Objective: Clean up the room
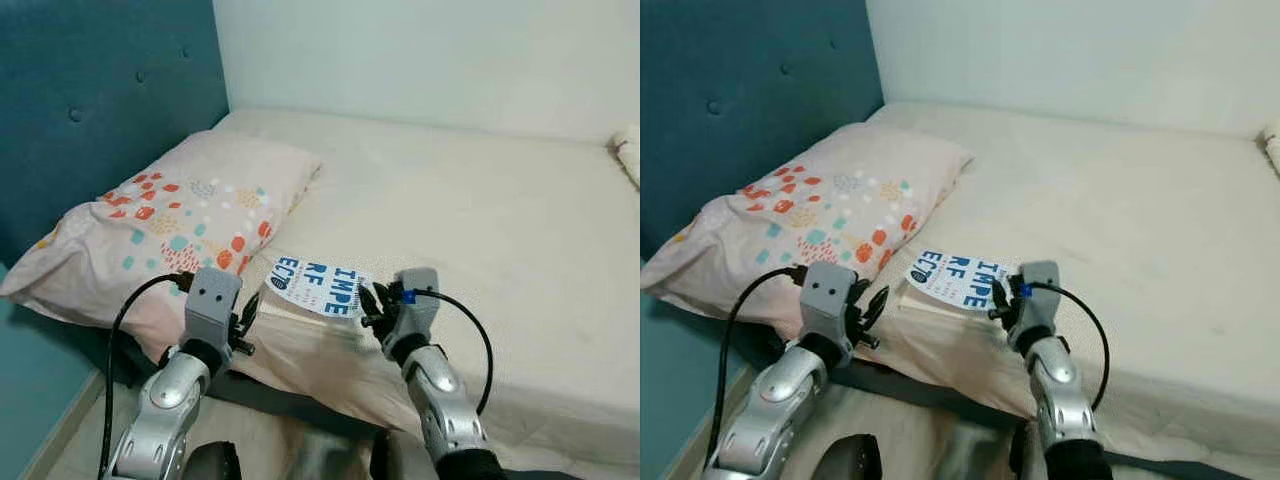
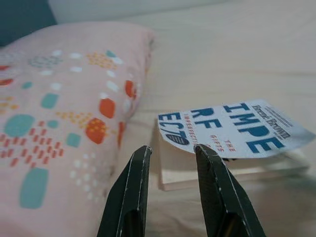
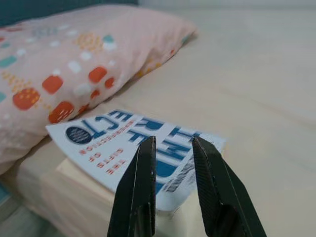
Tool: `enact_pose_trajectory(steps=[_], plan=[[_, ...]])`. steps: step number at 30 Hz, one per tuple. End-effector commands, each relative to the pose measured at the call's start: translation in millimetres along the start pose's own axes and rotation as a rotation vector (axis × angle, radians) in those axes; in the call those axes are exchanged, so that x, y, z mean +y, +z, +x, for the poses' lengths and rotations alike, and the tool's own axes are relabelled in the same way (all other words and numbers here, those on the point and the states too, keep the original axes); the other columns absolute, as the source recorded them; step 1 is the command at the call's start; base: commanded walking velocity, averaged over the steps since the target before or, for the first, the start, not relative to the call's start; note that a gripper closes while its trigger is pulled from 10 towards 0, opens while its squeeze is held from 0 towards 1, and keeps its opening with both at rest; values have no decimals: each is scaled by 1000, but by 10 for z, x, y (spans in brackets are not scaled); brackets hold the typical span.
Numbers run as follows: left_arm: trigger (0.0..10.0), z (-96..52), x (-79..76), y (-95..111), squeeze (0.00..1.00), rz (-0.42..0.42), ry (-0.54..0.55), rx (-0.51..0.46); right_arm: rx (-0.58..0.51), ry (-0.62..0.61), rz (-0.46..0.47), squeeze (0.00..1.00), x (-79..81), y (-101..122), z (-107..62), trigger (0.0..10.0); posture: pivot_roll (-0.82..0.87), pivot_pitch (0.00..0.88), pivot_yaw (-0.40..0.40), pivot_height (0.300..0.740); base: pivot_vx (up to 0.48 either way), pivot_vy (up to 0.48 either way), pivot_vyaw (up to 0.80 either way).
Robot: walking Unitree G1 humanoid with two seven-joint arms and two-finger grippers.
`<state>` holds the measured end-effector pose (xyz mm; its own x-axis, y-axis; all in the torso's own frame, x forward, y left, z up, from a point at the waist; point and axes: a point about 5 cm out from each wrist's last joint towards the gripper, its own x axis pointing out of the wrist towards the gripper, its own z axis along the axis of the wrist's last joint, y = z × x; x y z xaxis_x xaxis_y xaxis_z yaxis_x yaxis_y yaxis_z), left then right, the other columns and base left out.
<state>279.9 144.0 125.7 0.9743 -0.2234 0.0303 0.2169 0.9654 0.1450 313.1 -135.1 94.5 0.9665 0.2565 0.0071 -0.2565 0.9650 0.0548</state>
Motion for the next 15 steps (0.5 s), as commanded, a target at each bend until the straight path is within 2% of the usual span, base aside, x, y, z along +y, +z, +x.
enact_pose_trajectory(steps=[1,8,15], plan=[[10000,-1,10,-49,0,6,26,13,1,12,-13,0,35,10,-46,10000,51,49,-68,610,0,0,0],[10000,40,84,-61,0,-6,109,2,3,-31,-40,0,82,2,-119,10000,49,44,-86,630,0,0,0],[10000,82,137,-53,0,-1,155,-7,-5,-50,-69,0,54,30,-102,10000,38,33,-89,665,0,0,0]])
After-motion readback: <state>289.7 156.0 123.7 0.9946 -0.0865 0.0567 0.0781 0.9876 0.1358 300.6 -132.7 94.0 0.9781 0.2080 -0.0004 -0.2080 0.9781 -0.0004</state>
